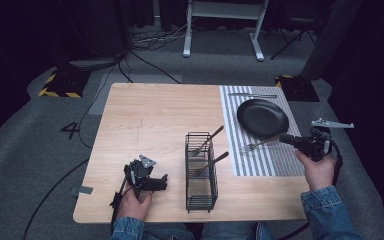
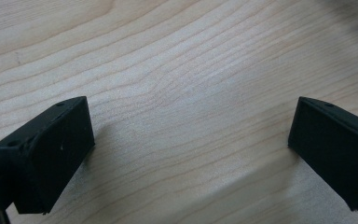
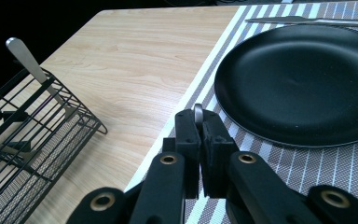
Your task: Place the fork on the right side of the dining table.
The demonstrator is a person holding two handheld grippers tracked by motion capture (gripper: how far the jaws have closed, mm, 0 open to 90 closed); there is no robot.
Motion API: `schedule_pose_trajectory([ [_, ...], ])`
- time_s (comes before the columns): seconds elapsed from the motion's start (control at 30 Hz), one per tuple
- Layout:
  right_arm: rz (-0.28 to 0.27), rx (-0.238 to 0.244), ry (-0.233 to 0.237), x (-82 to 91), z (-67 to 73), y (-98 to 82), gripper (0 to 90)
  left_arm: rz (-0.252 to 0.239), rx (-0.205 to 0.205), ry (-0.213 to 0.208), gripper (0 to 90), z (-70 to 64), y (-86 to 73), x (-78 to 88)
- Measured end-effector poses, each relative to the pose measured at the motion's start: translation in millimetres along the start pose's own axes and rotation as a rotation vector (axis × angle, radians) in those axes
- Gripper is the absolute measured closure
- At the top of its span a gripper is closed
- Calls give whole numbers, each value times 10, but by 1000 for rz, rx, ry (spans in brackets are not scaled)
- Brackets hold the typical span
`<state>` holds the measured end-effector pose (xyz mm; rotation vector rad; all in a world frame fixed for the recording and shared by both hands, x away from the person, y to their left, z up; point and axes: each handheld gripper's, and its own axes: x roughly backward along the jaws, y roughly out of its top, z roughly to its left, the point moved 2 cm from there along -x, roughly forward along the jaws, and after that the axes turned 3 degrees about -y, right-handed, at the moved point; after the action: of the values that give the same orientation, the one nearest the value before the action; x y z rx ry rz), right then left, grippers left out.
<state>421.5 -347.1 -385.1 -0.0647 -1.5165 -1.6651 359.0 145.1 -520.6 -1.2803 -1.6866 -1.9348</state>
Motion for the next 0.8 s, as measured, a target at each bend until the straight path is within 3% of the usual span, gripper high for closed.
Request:
schedule_pose_trajectory([
  [0.27,15,-5,-6,-39,-14,1,869,0,0,0,2,0,0,0],
  [0.37,19,-27,-4,-49,-44,3,863,0,0,0,2,0,0,0],
  [0.8,73,-72,-45,-161,-260,62,754,0,0,0,2,0,0,0],
])
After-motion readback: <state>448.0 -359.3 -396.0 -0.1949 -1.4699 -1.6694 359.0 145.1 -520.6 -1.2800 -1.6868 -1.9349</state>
